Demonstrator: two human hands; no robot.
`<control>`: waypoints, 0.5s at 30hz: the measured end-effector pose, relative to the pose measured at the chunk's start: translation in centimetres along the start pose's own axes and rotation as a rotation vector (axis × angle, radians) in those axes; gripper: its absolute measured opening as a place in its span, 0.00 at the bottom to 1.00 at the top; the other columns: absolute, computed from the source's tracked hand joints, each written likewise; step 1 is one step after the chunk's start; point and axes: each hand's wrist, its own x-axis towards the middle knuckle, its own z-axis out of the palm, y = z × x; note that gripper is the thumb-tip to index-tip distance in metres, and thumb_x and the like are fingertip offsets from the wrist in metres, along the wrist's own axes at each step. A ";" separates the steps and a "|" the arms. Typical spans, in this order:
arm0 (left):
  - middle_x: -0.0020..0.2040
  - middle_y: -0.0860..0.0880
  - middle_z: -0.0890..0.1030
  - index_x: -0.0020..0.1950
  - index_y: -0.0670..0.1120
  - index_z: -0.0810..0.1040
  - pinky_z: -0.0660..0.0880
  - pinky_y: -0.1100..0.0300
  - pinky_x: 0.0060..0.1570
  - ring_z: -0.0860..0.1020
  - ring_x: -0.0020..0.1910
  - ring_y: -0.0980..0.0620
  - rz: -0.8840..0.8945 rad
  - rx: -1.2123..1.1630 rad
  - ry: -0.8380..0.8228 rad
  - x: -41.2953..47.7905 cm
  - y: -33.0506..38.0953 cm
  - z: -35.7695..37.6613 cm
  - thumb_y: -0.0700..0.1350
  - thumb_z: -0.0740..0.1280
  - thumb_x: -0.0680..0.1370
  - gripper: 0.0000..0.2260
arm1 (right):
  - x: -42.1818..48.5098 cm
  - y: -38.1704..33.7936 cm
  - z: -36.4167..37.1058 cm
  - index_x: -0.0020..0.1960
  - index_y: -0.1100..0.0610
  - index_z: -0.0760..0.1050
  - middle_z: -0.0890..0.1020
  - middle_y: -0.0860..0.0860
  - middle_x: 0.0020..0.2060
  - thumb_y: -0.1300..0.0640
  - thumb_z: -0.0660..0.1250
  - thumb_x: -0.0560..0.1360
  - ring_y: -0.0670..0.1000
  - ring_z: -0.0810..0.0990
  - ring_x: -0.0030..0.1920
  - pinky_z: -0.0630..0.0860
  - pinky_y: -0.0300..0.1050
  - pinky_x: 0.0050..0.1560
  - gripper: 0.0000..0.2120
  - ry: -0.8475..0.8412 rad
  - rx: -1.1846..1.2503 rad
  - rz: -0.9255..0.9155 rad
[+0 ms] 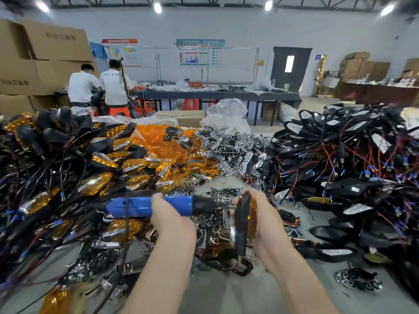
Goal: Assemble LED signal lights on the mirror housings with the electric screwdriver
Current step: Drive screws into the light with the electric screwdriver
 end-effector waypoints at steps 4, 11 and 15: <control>0.47 0.50 0.76 0.62 0.45 0.65 0.72 0.55 0.52 0.77 0.44 0.51 0.002 0.103 -0.055 0.0 -1.2 -0.3 0.38 0.64 0.81 0.12 | -0.1 -0.8 1.3 0.55 0.56 0.79 0.81 0.53 0.41 0.51 0.65 0.80 0.52 0.80 0.42 0.77 0.53 0.53 0.10 -0.017 0.067 -0.017; 0.61 0.43 0.71 0.73 0.37 0.64 0.70 0.52 0.59 0.72 0.58 0.45 -0.026 0.560 -0.240 0.8 0.1 -1.2 0.29 0.57 0.78 0.23 | 0.0 -1.4 2.7 0.57 0.52 0.81 0.80 0.52 0.44 0.55 0.56 0.86 0.51 0.79 0.45 0.76 0.46 0.44 0.14 -0.022 0.132 -0.033; 0.63 0.40 0.76 0.65 0.42 0.70 0.71 0.48 0.69 0.77 0.63 0.43 -0.010 0.836 -0.400 0.6 1.8 -3.1 0.37 0.61 0.81 0.12 | 0.2 -1.9 3.4 0.57 0.50 0.81 0.82 0.53 0.51 0.55 0.57 0.86 0.49 0.81 0.46 0.79 0.41 0.39 0.13 -0.004 0.200 -0.101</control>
